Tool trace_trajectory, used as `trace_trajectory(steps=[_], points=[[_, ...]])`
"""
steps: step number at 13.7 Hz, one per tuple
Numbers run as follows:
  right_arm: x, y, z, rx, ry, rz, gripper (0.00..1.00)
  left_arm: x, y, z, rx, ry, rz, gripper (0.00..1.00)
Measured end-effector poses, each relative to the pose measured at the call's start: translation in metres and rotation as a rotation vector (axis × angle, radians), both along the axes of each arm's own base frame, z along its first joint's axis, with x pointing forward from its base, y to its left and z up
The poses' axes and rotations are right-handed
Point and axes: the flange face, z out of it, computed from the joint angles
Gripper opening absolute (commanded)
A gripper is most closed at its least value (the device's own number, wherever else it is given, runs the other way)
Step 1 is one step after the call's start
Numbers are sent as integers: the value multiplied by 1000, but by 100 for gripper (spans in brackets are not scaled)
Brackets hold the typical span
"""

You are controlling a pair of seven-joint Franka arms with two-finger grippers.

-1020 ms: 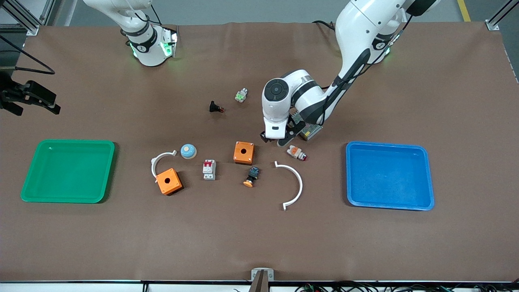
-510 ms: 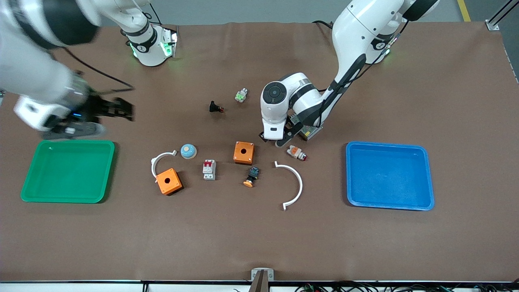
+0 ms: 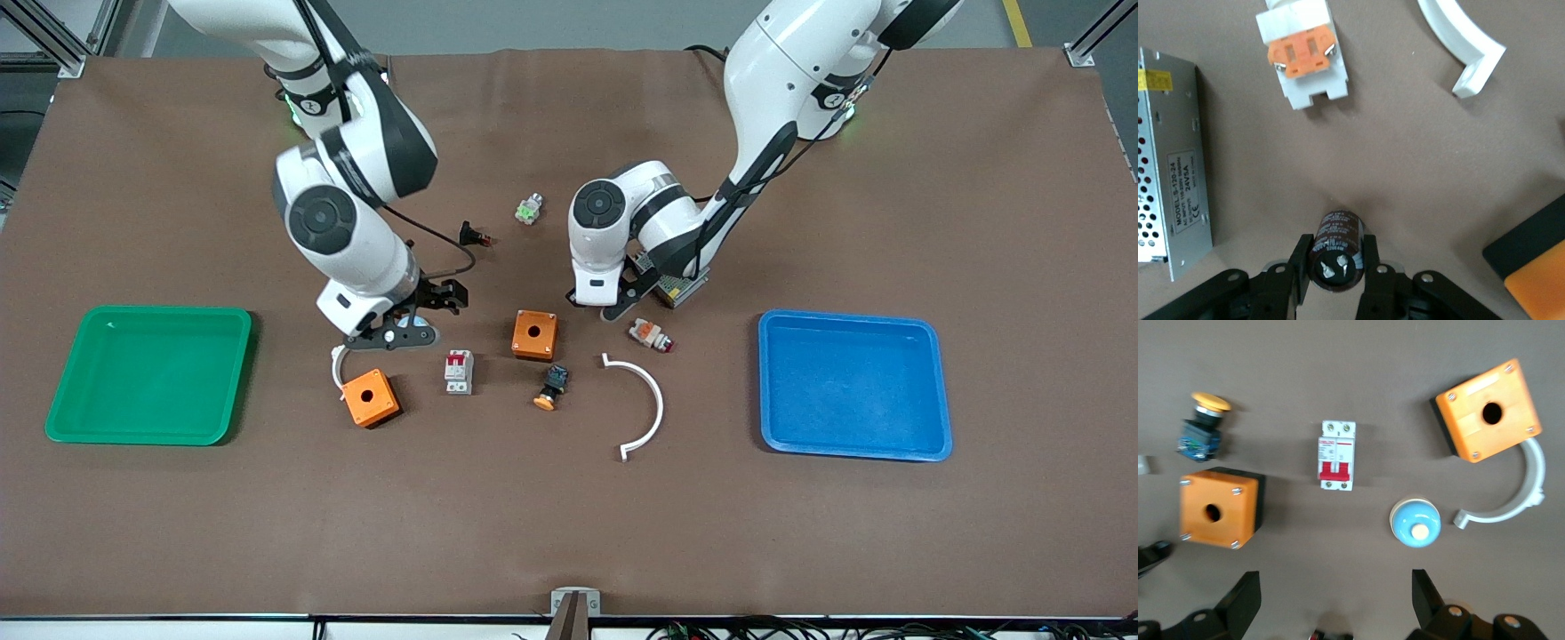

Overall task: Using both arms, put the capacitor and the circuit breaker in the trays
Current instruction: 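Lift the capacitor with the left gripper while the right gripper reaches the breaker, then carry the capacitor to the blue tray while the right gripper grasps the breaker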

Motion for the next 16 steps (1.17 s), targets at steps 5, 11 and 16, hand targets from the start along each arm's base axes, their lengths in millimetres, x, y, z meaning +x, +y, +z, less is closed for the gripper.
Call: trace_trajectory(steps=[5,11,16], points=[[16,-12,-61,16,-60,-38,100,71,51,66,1,-83,40,0],[29,2,-92,25,-70,-36,100,157,215,165,91,-123,-16,0],[40,16,-116,25,-60,-27,62,199,372,155,112,-70,-113,0]])
